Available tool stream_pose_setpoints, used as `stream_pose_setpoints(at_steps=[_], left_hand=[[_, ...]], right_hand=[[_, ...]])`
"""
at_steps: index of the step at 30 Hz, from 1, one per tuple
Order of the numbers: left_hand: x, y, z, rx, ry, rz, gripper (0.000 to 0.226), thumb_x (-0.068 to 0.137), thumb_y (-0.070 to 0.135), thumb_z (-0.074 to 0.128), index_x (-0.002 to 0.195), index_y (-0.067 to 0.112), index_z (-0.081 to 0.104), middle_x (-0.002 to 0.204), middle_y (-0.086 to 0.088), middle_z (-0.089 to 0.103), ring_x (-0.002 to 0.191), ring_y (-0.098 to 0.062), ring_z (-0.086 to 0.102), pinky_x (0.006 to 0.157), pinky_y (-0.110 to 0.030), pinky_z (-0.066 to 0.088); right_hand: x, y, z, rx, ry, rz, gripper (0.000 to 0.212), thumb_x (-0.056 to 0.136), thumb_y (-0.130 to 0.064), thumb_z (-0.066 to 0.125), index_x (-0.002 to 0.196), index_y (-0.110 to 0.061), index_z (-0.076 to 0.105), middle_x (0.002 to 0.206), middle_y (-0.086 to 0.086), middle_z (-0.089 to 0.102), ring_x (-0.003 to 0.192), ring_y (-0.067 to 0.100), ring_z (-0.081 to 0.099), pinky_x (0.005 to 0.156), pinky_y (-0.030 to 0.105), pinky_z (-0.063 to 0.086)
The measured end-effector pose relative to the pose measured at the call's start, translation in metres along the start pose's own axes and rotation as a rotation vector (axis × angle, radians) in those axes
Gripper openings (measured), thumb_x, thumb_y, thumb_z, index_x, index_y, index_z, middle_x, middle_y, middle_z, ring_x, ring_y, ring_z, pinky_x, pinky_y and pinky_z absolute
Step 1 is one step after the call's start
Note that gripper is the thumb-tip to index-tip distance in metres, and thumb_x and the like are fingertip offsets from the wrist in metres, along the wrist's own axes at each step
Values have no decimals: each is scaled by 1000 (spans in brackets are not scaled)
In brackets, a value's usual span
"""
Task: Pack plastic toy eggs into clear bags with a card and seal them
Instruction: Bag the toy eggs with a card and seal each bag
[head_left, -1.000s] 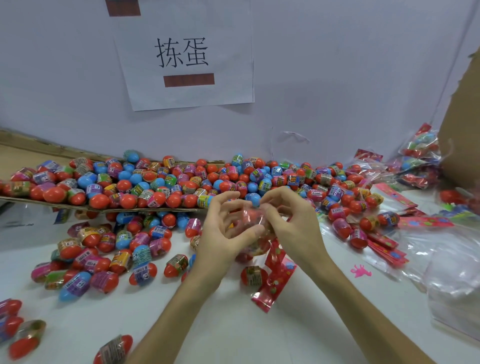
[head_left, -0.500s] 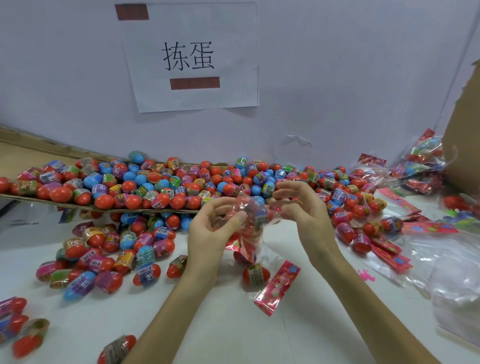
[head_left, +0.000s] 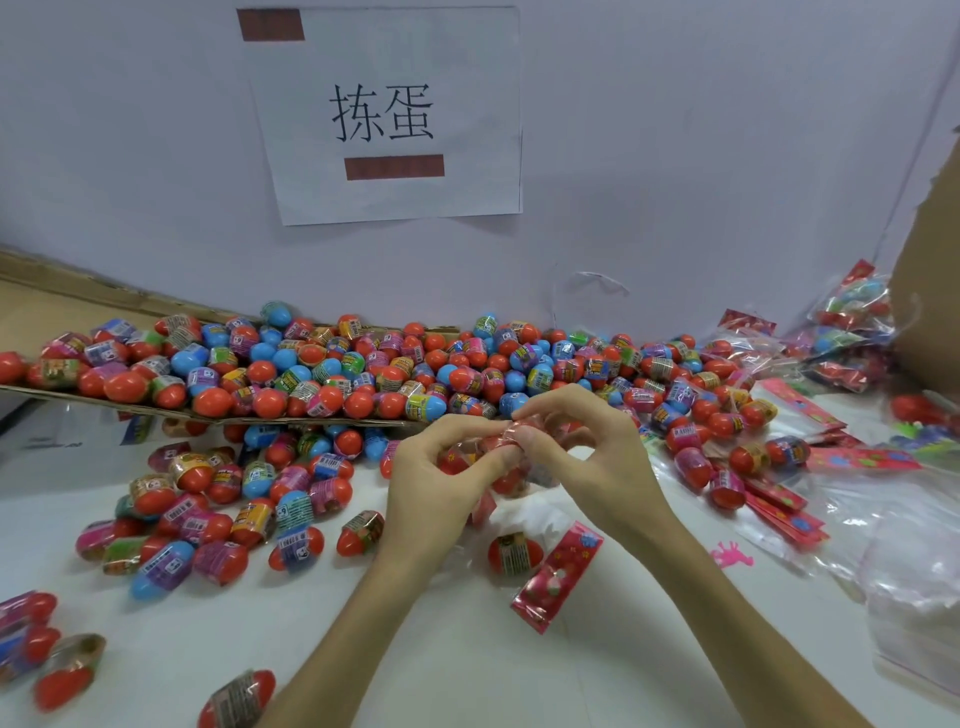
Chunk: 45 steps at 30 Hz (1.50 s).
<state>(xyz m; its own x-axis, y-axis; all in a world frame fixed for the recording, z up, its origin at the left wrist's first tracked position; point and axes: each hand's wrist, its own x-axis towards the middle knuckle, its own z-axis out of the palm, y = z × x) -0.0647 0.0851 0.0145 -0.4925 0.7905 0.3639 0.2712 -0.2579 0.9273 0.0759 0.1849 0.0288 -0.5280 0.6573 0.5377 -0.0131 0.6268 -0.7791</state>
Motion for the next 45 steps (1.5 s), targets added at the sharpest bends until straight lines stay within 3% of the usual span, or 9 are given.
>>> stream_pose_setpoints(at_steps=[8, 18, 23, 28, 34, 37, 39, 43, 45], left_hand=[[-2, -3, 3, -8, -63, -52, 12, 94, 13, 73, 93, 23, 79, 93, 5, 78, 93, -13, 74, 81, -26, 61], [3, -3, 0, -149, -60, -136, 25, 85, 2, 78, 79, 26, 82, 93, 2, 79, 95, -14, 74, 81, -22, 58], [2, -4, -1, -151, -38, -102, 10, 82, 25, 79, 90, 28, 83, 95, 3, 80, 97, -14, 75, 80, -24, 60], [0, -2, 5, -167, -3, -91, 26, 96, 46, 64, 117, 36, 76, 113, 7, 78, 110, -15, 73, 89, -40, 60], [6, -5, -2, -101, 89, -76, 27, 109, 25, 48, 114, 21, 75, 112, 8, 77, 104, -11, 73, 91, -35, 58], [5, -8, 0, -75, 69, -85, 31, 110, 21, 45, 108, 19, 76, 107, 6, 78, 99, -15, 75, 86, -33, 58], [4, -8, 2, -58, 53, -81, 32, 110, 23, 44, 107, 21, 76, 106, 9, 78, 99, -13, 75, 82, -25, 59], [1, -7, 5, -68, 24, -84, 32, 106, 36, 46, 105, 24, 76, 105, 7, 78, 97, -15, 76, 79, -26, 61], [-1, -6, 7, -47, 0, -91, 37, 100, 42, 45, 104, 24, 77, 102, 5, 79, 95, -18, 76, 80, -41, 62]], right_hand=[[0, 1, -3, 13, -62, 64, 13, 85, -16, 74, 81, -27, 70, 85, -13, 67, 82, 15, 64, 71, 36, 55], [2, 3, -7, 91, -155, 93, 17, 87, -11, 75, 85, -28, 74, 86, -13, 71, 83, 8, 67, 72, 19, 54], [8, 3, -23, 59, -255, 121, 9, 86, -18, 81, 93, -22, 76, 88, -5, 75, 84, 16, 72, 71, 30, 60], [12, 4, -37, 234, -212, 268, 13, 84, -22, 83, 89, -14, 74, 87, 8, 74, 77, 26, 72, 54, 29, 58], [15, 15, -72, 401, -322, 463, 7, 85, -19, 77, 88, -14, 73, 82, 10, 66, 68, 19, 65, 50, 24, 53], [22, 24, -85, 710, 134, 407, 3, 91, -14, 70, 94, -14, 70, 92, 9, 68, 78, 21, 70, 67, 31, 60], [23, 29, -103, 1001, 462, 292, 17, 100, -22, 58, 113, -11, 59, 119, 10, 67, 106, 22, 72, 93, 38, 59], [20, 43, -113, 942, 519, 369, 62, 94, -28, 65, 147, -11, 37, 141, 15, 55, 119, 30, 67, 96, 46, 58], [20, 45, -101, 829, 501, 468, 50, 96, -13, 63, 143, -9, 46, 125, 17, 68, 105, 31, 73, 82, 40, 63]])
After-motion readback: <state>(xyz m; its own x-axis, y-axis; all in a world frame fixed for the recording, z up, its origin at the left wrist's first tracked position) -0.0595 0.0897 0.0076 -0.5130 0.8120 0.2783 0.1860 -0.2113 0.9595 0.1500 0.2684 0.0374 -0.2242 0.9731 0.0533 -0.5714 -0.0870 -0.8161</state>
